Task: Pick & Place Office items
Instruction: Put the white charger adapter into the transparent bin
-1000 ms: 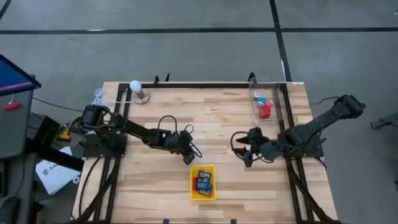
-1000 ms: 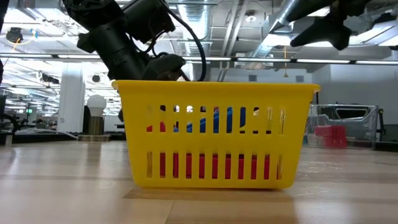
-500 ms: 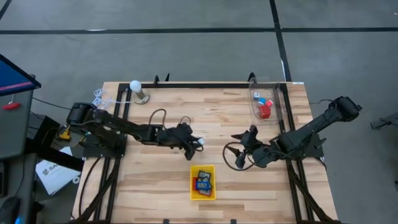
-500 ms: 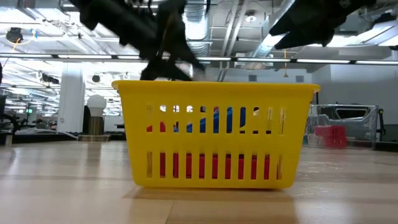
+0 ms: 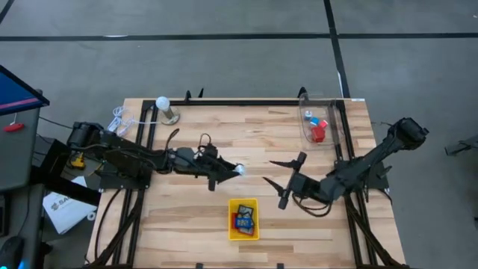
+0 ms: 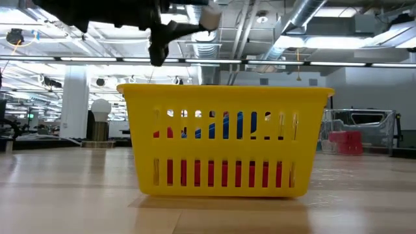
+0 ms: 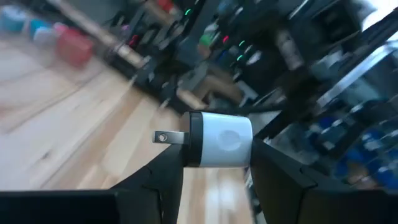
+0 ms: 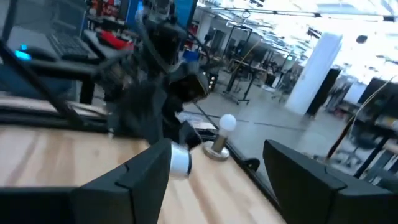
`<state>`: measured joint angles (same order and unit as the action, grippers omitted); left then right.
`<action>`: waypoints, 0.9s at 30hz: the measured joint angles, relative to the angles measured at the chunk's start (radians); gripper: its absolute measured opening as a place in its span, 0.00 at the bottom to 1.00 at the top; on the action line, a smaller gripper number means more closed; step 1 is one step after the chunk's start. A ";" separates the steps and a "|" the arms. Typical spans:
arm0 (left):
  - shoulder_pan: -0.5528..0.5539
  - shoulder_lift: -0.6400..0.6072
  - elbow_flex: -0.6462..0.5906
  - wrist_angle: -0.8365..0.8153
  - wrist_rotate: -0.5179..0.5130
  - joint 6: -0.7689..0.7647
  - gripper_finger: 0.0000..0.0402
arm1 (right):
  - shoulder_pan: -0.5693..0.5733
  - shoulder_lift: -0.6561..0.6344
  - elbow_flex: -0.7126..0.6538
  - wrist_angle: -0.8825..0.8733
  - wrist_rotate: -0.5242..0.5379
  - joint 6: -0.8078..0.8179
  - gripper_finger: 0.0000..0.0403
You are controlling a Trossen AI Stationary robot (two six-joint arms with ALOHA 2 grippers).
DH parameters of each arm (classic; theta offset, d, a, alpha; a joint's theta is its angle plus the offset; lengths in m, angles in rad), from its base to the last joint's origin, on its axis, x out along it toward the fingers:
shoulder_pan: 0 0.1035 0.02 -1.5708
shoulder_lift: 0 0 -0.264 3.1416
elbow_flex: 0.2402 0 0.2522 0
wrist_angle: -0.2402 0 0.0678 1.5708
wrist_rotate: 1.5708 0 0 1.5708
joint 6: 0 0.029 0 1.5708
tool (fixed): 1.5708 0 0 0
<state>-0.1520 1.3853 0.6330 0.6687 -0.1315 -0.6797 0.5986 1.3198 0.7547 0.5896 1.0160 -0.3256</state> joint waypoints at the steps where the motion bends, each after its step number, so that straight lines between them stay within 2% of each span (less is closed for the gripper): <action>1: 0.000 -0.004 -0.012 0.035 0.004 -0.004 0.39 | -0.007 0.008 0.000 0.007 -0.012 -0.022 0.62; 7: -0.006 -0.003 -0.024 0.152 0.010 -0.006 0.40 | -0.032 0.030 -0.001 -0.008 -0.114 0.004 0.62; 13: -0.006 -0.003 -0.024 0.173 0.013 -0.004 0.39 | -0.060 0.029 -0.001 0.033 -0.239 0.046 0.62; 19: -0.014 -0.003 -0.024 0.182 0.013 0.002 0.40 | -0.100 0.043 -0.001 0.048 -0.285 0.068 0.62; 27: -0.026 -0.003 -0.024 0.204 0.013 0.010 0.41 | -0.125 0.159 0.024 0.139 -0.310 0.019 0.62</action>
<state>-0.1783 1.3827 0.6094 0.8726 -0.1183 -0.6697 0.4736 1.4791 0.7787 0.7288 0.7063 -0.3070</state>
